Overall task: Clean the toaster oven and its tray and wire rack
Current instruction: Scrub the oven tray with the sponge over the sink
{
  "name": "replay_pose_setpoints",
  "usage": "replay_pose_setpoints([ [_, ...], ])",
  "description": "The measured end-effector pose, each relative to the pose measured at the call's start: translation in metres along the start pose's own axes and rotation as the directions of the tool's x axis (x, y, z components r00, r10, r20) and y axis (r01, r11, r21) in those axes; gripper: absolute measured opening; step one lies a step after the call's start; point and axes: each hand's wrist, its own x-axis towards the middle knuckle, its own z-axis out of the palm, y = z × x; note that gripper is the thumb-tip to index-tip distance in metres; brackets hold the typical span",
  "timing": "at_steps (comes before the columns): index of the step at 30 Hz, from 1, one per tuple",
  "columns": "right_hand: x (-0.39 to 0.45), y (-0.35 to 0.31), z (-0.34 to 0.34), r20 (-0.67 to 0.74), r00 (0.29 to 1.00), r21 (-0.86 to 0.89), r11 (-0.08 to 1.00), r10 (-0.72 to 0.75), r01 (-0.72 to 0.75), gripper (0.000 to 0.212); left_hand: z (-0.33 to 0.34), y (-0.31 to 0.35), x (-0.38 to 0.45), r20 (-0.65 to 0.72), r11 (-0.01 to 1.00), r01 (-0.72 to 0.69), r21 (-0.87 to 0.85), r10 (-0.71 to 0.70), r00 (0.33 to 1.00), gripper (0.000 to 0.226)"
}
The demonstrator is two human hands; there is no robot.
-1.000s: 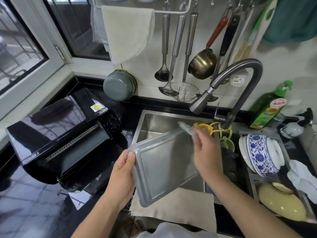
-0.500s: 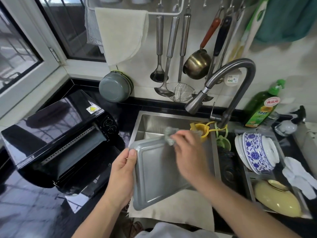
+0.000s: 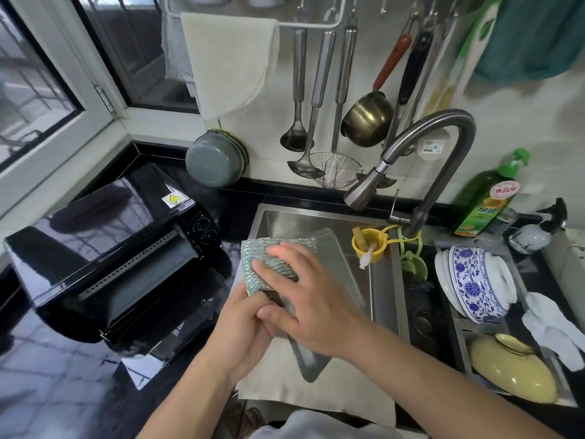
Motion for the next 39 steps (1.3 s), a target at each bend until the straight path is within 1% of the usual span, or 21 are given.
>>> replay_pose_setpoints([
  [1,0.005,-0.001,-0.003,0.003,1.000,-0.002,1.000,0.021,-0.021,0.063,0.002,0.002,-0.001,0.013,0.997,0.007,-0.083,-0.006,1.000,0.046],
  [3,0.005,-0.007,-0.003,0.018,0.998,0.027,0.998,0.062,-0.063,0.064,0.004,0.010,-0.001,0.040,0.977,0.002,-0.213,0.006,0.999,0.051],
  [5,-0.014,-0.014,0.005,0.033,0.998,0.003,0.998,0.062,-0.062,0.062,0.004,0.016,0.000,0.005,0.963,-0.050,-0.265,0.053,0.999,0.052],
  [7,-0.039,-0.018,0.011,0.059,0.997,-0.026,0.999,0.049,-0.047,0.060,0.004,0.020,0.002,-0.083,0.952,-0.124,-0.281,0.104,0.991,0.046],
  [9,-0.047,-0.018,0.013,0.056,0.995,-0.023,0.996,0.088,-0.086,0.060,0.005,0.021,0.003,-0.141,0.963,-0.152,-0.224,0.122,0.982,0.045],
  [11,-0.029,-0.020,0.011,0.035,0.987,-0.002,0.988,0.155,-0.155,0.062,0.012,0.017,0.002,-0.132,0.981,-0.106,-0.165,0.084,0.988,0.054],
  [13,0.002,-0.021,0.004,0.019,0.982,0.026,0.982,0.187,-0.187,0.065,0.020,0.007,0.000,-0.121,0.978,-0.033,-0.207,0.007,0.993,0.064],
  [16,0.022,-0.016,-0.006,0.094,0.983,0.002,0.988,0.155,-0.156,0.067,0.026,-0.004,-0.005,-0.158,0.945,-0.001,-0.327,-0.054,0.986,0.072],
  [18,0.004,-0.015,-0.006,0.169,0.978,0.068,0.989,0.122,-0.135,0.067,0.020,-0.003,-0.007,-0.176,0.946,-0.022,-0.323,-0.037,0.984,0.074],
  [20,-0.025,-0.015,-0.001,0.243,0.967,0.117,0.988,0.070,-0.101,0.067,0.011,0.006,-0.008,-0.257,0.951,-0.074,-0.299,-0.005,0.966,0.065],
  [22,-0.052,-0.011,0.002,0.301,0.954,0.089,0.995,0.005,-0.034,0.065,0.006,0.017,-0.008,-0.283,0.957,-0.109,-0.267,0.030,0.959,0.056],
  [24,-0.061,-0.008,0.000,0.345,0.938,0.086,0.996,-0.040,0.011,0.063,0.007,0.023,-0.008,-0.325,0.964,-0.141,-0.223,0.063,0.944,0.037],
  [26,-0.047,-0.007,-0.005,0.347,0.935,0.072,0.996,-0.068,0.045,0.063,0.010,0.021,-0.006,-0.339,0.969,-0.176,-0.173,0.109,0.934,0.017],
  [27,-0.034,-0.009,-0.008,0.326,0.943,0.063,0.997,-0.059,0.040,0.063,0.013,0.017,-0.005,-0.316,0.970,-0.163,-0.179,0.100,0.943,0.012],
  [29,-0.006,-0.011,-0.014,0.268,0.963,0.052,0.999,-0.001,-0.013,0.062,0.021,0.011,-0.006,-0.281,0.968,-0.103,-0.228,0.036,0.959,0.018],
  [30,0.002,-0.011,-0.017,0.254,0.967,0.057,0.998,0.025,-0.040,0.063,0.025,0.011,-0.007,-0.288,0.965,-0.099,-0.243,0.026,0.957,0.022],
  [32,-0.007,-0.010,-0.017,0.257,0.966,0.056,0.997,0.033,-0.049,0.063,0.026,0.015,-0.008,-0.336,0.960,-0.157,-0.233,0.072,0.939,0.025],
  [34,-0.042,-0.008,-0.012,0.276,0.961,-0.009,1.000,0.003,-0.001,0.064,0.017,0.027,-0.008,-0.406,0.947,-0.232,-0.222,0.127,0.905,0.030],
  [35,-0.059,-0.006,-0.010,0.295,0.955,-0.016,1.000,0.006,-0.001,0.065,0.012,0.033,-0.006,-0.442,0.938,-0.261,-0.227,0.140,0.886,0.031],
  [37,-0.071,0.003,-0.007,0.318,0.945,-0.027,0.997,0.079,-0.074,0.065,0.009,0.040,-0.003,-0.486,0.930,-0.282,-0.236,0.138,0.863,0.031],
  [39,-0.050,0.002,-0.006,0.282,0.948,-0.038,0.989,0.148,-0.143,0.064,0.016,0.034,0.001,-0.517,0.940,-0.251,-0.231,0.100,0.850,0.030],
])
